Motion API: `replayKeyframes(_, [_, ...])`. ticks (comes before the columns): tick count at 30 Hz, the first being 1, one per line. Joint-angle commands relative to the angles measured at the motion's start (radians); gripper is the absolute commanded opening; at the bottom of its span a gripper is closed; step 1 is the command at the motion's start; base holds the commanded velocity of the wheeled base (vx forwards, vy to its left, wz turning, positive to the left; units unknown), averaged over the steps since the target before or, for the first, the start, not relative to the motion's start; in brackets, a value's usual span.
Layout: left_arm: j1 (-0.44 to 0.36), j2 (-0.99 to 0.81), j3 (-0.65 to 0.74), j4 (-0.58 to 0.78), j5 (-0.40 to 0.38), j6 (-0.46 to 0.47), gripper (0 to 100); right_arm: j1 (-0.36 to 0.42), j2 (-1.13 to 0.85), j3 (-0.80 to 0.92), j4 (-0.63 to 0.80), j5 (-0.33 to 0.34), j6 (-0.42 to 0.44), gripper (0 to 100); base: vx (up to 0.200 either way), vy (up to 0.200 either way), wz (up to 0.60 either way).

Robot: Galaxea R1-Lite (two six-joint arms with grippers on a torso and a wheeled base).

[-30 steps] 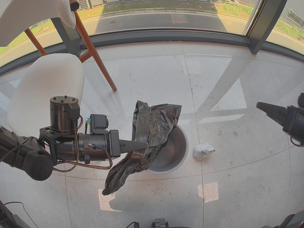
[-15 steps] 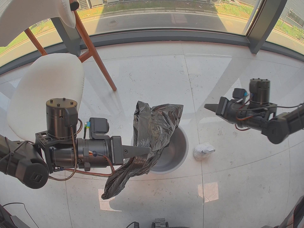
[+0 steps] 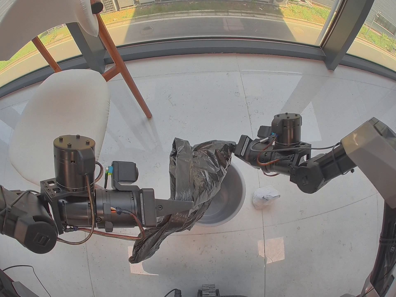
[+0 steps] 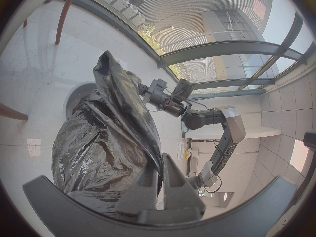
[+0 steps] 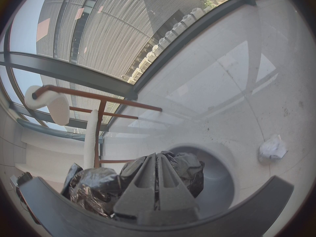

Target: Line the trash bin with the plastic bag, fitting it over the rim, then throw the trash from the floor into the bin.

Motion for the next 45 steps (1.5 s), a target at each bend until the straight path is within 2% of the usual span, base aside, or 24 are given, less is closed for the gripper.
replayKeyframes(1, [0.000,0.004,-0.001,-0.002,0.002,0.001,0,0.036,0.067,0.004,-0.002,-0.008,0.002,0,0.000,0.000,0.00])
replayKeyframes(9, [0.003,0.042,-0.049,-0.005,0.020,0.002,0,0.049,0.093,0.059,-0.002,-0.008,-0.004,0,0.000,0.000,0.00])
replayKeyframes(15, [0.005,0.109,-0.146,-0.009,0.023,0.005,0,0.049,0.093,0.105,-0.002,-0.008,-0.004,0,0.000,0.000,0.00])
replayKeyframes(19, [0.006,0.178,-0.212,-0.007,0.072,0.065,0,0.052,0.108,0.119,-0.002,-0.014,-0.015,0,0.000,0.000,0.00])
replayKeyframes(21, [0.006,0.201,-0.233,-0.007,0.094,0.082,0,0.046,0.105,0.121,-0.002,-0.031,-0.024,0,0.000,0.000,0.00])
replayKeyframes(23, [0.006,0.220,-0.264,0.002,0.106,0.083,0,0.007,0.081,0.107,0.012,-0.066,-0.028,0,0.000,0.000,0.00])
replayKeyframes(25, [0.008,0.221,-0.273,0.002,0.106,0.085,0,-0.029,0.036,0.105,0.023,-0.072,-0.031,0,0.000,0.000,0.00])
replayKeyframes(30, [0.013,0.223,-0.282,0.014,0.109,0.088,0,-0.085,-0.102,0.104,0.182,-0.072,-0.028,0,0.000,0.000,0.00])
replayKeyframes(36, [0.014,0.215,-0.314,0.100,0.121,0.105,0,-0.097,-0.244,0.119,0.280,-0.067,-0.025,0,0.000,0.000,0.00])
replayKeyframes(41, [0.014,0.220,-0.324,0.157,0.155,0.217,0,-0.092,-0.333,0.181,0.323,-0.063,-0.027,0,0.000,0.000,0.00])
replayKeyframes(44, [0.011,0.220,-0.327,0.257,0.160,0.350,0,-0.089,-0.356,0.213,0.314,-0.064,-0.030,0,0.000,0.000,0.00])
replayKeyframes(45, [0.011,0.220,-0.328,0.261,0.160,0.355,0,-0.089,-0.356,0.213,0.314,-0.064,-0.030,0,0.000,0.000,0.00])
